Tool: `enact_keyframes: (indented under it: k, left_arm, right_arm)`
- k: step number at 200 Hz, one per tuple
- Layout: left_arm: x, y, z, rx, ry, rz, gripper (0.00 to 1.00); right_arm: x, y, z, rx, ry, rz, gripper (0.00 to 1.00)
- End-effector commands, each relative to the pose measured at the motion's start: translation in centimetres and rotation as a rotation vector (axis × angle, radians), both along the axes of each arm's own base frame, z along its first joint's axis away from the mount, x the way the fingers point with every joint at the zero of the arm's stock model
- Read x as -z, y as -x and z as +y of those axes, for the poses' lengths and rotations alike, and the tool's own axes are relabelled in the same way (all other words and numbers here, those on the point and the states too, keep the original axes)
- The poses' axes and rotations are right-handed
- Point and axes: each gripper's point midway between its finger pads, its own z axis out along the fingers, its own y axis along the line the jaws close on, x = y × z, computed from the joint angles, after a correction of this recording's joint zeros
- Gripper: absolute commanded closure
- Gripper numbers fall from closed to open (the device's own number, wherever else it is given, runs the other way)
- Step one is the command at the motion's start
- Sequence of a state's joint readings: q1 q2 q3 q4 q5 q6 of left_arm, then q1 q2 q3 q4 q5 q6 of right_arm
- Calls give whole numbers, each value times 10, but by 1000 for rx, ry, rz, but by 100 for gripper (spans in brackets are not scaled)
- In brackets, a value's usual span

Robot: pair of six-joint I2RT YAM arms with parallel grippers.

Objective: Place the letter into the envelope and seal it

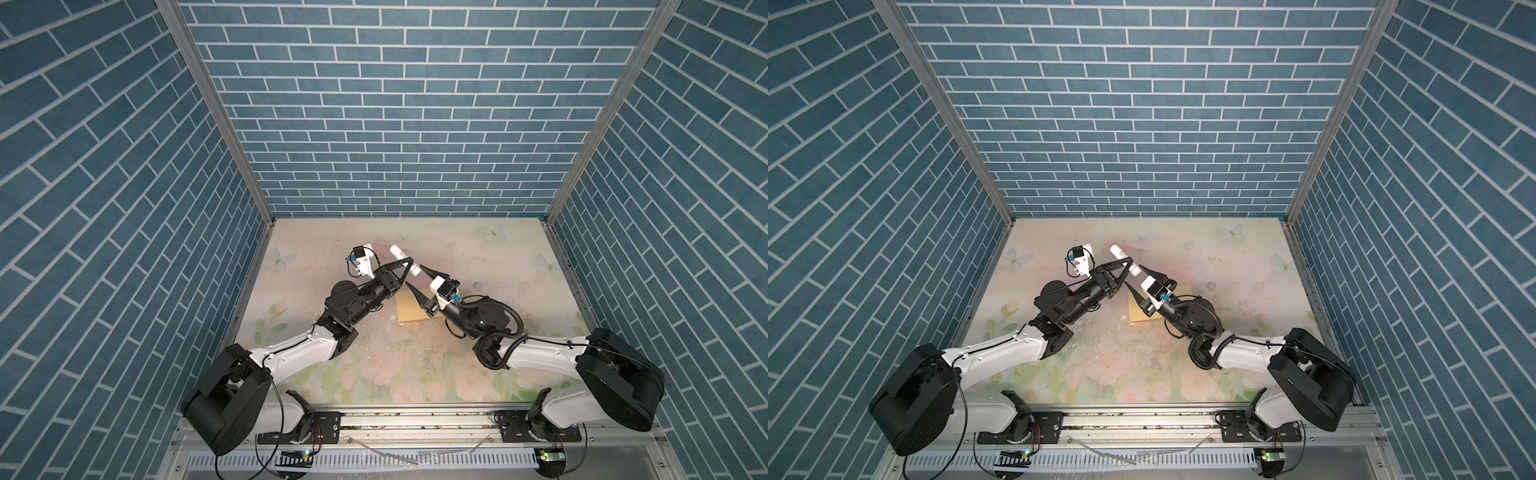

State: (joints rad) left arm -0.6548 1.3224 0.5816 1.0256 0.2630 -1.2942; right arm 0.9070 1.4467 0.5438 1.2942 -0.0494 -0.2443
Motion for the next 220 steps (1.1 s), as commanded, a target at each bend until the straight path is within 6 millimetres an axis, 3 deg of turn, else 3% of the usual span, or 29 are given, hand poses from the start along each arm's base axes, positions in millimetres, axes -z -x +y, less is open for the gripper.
enact_keyframes:
  k: [1, 96, 146, 163, 220]
  left_arm:
    - [-17, 3, -4, 25, 29, -38, 100]
    - [-19, 4, -6, 44, 57, -39, 100]
    - [-18, 4, -7, 53, 73, -39, 100]
    - [-16, 4, -8, 52, 65, -43, 90]
    - [-9, 5, 6, -24, -110, -158, 39]
  right_arm:
    - [-37, -9, -7, 93, -89, -100, 49]
    - [-29, -28, 3, 141, -91, -64, 60]
    - [-29, -29, 4, 140, -94, -57, 90]
    - [-29, -29, 2, 147, -92, -52, 100]
    - [-21, -29, -17, 206, 4, 7, 100]
